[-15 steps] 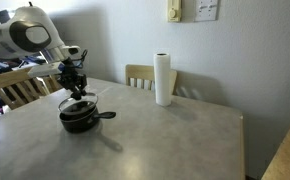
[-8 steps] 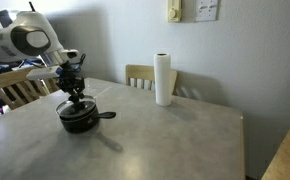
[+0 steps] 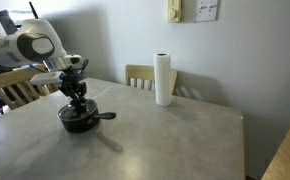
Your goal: Pick up the lid from the table and put it on the black pot.
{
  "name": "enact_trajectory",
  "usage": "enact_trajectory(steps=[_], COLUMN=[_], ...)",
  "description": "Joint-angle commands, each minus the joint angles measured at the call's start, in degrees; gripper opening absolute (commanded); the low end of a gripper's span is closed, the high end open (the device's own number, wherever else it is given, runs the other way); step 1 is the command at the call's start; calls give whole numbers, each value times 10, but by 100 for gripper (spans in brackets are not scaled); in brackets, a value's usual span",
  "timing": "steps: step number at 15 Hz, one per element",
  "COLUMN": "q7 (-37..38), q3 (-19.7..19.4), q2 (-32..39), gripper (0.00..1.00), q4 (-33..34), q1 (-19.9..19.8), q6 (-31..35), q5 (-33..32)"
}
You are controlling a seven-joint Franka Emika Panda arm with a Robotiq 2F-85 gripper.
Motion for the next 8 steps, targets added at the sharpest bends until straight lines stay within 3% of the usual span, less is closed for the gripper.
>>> enact_trajectory(steps=[1, 2, 3, 8], q7=[-4, -8, -13, -9], q3=[-1, 0, 2, -5], q2=[14, 16, 18, 14], gripper=[12, 12, 55, 89], q4=[18, 21, 22, 29], q1=[-3, -3, -5, -3], q6=[10, 7, 5, -19], q5=[8, 10, 13, 6])
